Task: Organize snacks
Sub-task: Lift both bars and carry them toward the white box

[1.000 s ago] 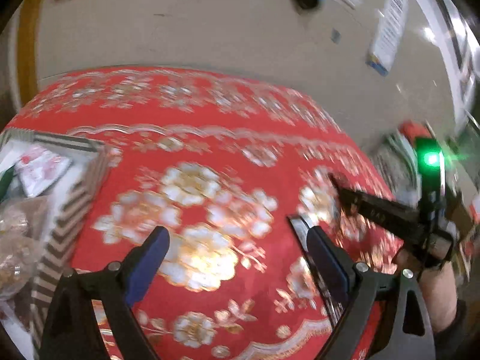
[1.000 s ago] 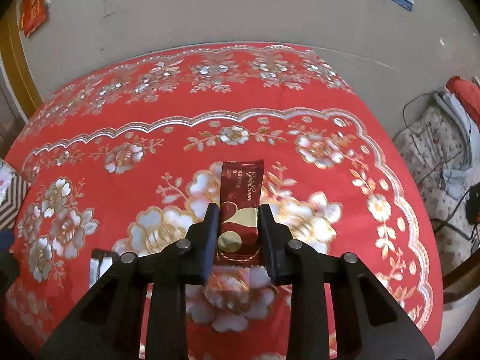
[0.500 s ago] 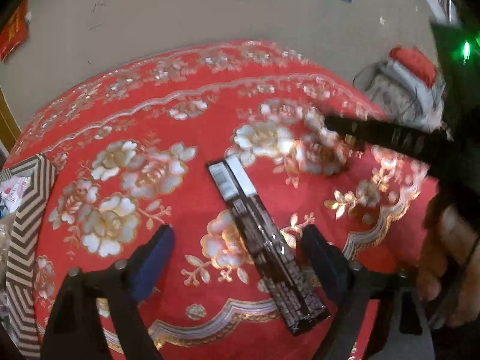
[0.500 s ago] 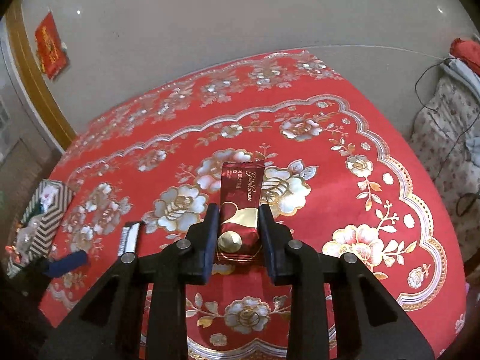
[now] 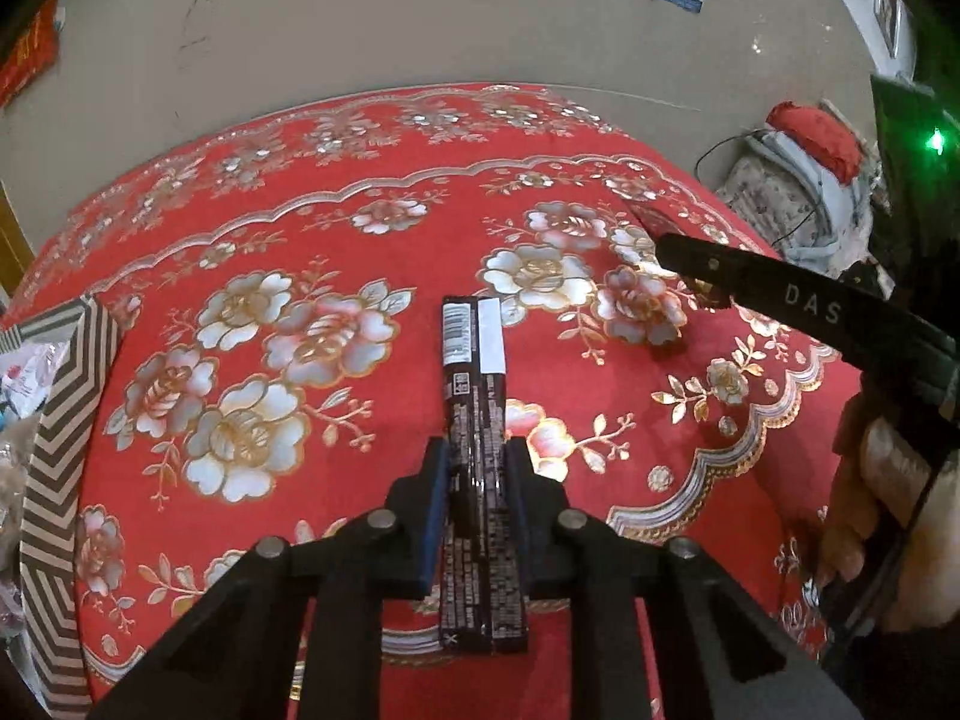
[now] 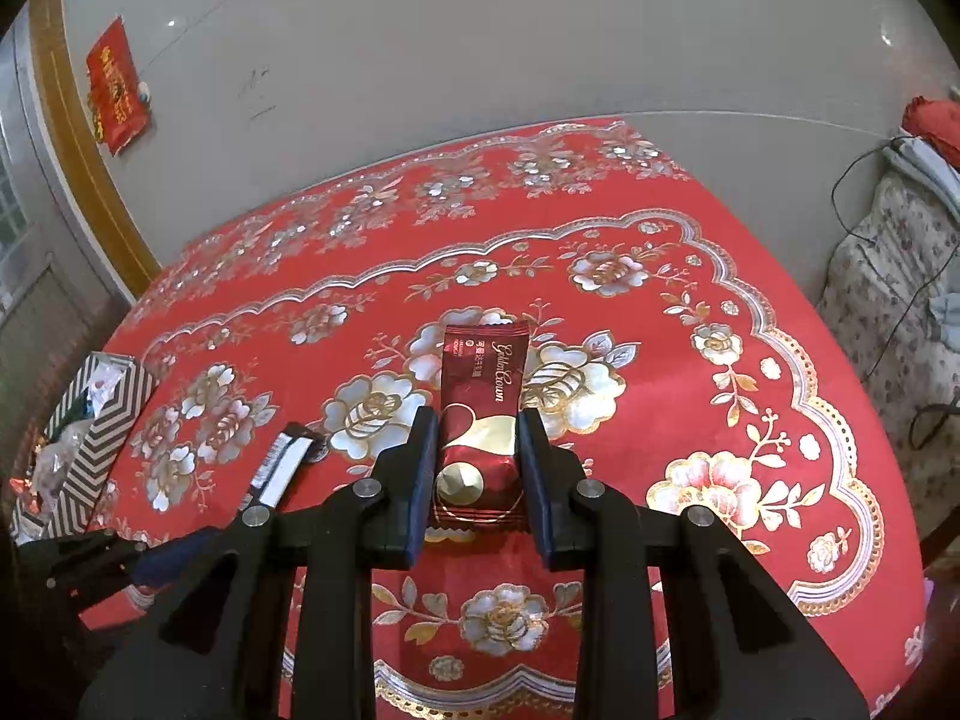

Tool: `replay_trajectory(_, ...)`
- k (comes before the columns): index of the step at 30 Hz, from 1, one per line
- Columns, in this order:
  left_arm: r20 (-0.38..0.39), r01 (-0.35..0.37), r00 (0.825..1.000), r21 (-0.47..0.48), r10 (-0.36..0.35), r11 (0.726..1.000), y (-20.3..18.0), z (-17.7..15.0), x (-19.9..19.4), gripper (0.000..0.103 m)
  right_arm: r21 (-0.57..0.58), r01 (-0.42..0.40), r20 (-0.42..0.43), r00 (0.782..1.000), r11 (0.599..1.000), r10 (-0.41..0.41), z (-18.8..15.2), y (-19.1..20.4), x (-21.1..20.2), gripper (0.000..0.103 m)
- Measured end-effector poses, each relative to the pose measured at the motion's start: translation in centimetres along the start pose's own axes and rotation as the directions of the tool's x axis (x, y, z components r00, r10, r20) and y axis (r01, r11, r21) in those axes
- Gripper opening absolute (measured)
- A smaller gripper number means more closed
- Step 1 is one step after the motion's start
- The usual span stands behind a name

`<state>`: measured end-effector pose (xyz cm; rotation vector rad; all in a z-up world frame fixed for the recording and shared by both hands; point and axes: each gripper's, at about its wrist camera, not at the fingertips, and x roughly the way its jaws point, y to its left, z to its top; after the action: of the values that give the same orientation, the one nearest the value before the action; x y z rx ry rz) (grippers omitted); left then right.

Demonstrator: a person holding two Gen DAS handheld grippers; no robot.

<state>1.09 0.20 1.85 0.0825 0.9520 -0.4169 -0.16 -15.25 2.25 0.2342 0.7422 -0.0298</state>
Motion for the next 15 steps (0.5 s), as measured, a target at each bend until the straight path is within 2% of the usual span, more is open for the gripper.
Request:
replay_trajectory(6,0.025,0.028,0.999,-0.020,-0.027,0.999,1.3,0.0,-0.8,0.020,-0.005,0.000,0.005,1.000,1.000,0.000,0.2,-0.1,-0.2,0.026)
replay_trajectory(10,0.088,-0.028,0.996,-0.026,0.031,0.999,2.0,1.4,-1.6,0.020,-0.009,0.002,0.020,1.000,1.000,-0.002,0.2,0.0,-0.5,0.026)
replay_trajectory(15,0.155,-0.137,0.977,-0.073,0.147,0.988,3.8,2.6,-2.0,0.020,-0.026,-0.003,0.035,0.999,1.000,0.004,0.3,0.5,-0.6,0.026)
